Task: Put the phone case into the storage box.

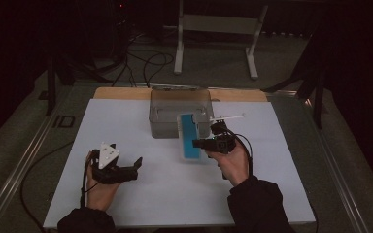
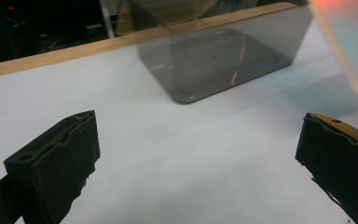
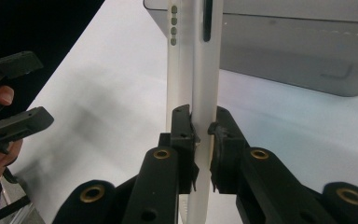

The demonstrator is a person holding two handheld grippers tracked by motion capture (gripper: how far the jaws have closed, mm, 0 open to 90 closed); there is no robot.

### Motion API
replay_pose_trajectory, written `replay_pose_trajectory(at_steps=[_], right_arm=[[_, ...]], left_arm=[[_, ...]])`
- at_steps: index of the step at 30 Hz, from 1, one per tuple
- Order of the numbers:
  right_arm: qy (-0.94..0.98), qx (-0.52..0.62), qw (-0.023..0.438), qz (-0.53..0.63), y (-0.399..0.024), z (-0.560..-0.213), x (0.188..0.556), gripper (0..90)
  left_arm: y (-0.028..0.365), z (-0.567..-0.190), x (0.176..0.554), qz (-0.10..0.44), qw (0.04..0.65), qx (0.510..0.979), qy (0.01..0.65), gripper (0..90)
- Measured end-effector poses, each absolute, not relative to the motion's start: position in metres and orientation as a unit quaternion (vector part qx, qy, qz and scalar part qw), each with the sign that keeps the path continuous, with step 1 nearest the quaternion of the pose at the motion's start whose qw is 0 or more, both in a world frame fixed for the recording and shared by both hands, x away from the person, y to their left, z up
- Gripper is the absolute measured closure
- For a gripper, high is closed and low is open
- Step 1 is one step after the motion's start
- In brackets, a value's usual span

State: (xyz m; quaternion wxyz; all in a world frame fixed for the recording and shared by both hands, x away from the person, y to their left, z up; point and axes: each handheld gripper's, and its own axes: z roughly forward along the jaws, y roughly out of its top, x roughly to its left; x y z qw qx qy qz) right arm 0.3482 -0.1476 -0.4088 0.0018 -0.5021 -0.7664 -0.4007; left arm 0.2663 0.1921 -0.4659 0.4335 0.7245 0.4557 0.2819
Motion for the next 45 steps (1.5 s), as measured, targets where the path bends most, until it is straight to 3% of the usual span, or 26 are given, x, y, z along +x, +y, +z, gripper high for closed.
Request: replay_pose_trajectory(at_steps=[17, 45], right_arm=[[-0.767, -0.502, -0.006, -0.4, -0.148, -0.4, 0.353, 82.3], [-0.762, -0.509, -0.02, -0.4, -0.151, -0.376, 0.373, 82.3]], left_arm=[[0.228, -0.487, 0.238, 0.307, 0.468, 0.7, 0.443, 0.4], [0.232, -0.495, 0.237, 0.344, 0.459, 0.684, 0.45, 0.4]])
